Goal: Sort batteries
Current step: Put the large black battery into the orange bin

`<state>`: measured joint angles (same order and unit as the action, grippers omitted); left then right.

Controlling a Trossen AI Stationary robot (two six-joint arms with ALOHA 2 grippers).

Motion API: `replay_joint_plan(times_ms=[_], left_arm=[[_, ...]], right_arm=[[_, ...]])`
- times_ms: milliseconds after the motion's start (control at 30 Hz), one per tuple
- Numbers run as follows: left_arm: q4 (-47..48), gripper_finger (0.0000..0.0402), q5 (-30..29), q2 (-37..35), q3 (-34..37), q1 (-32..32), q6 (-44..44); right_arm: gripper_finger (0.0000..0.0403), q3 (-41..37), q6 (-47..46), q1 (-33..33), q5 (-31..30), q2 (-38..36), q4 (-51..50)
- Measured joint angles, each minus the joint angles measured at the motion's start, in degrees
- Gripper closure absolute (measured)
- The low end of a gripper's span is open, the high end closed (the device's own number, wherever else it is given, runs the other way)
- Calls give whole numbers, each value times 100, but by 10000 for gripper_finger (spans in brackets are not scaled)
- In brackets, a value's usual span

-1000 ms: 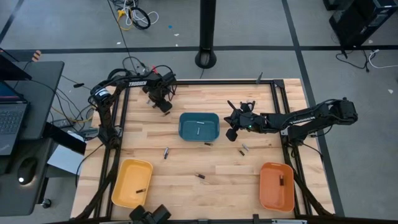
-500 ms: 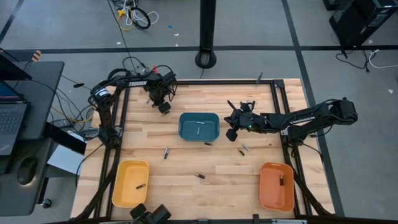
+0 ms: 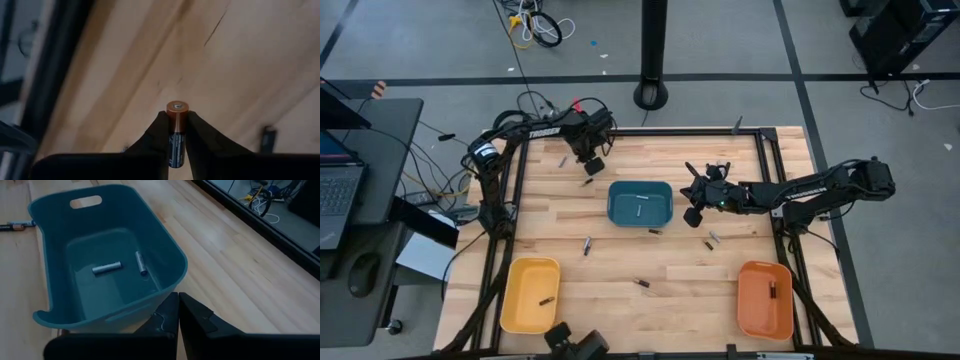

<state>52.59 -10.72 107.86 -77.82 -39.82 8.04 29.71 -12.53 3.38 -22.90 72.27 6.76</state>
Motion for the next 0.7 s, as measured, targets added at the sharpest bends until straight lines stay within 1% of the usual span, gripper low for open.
replay_joint_plan(times_ms=[133,267,400,467,533,633,700], left_arm=[[-149,357,-9,-334,-195,165,81],[-475,357,-4,-969,-196,313,90],[-1273,357,208,-1733,44,520,76],[-1929,357,589,-2156,302,660,60],[-2780,357,1158,-2575,662,821,0],[-4353,358,1978,-3088,1327,1102,-259],[-5420,358,2509,-3289,1790,1282,-538]], right_arm=[[381,0,96,0,0,0,0],[381,0,223,-9,-2,-61,-2],[381,0,335,-116,-2,-286,0],[381,0,350,-192,2,-398,169],[381,0,323,-266,126,-419,543],[377,0,364,-348,579,-273,1476],[369,2,493,-392,774,-125,2120]])
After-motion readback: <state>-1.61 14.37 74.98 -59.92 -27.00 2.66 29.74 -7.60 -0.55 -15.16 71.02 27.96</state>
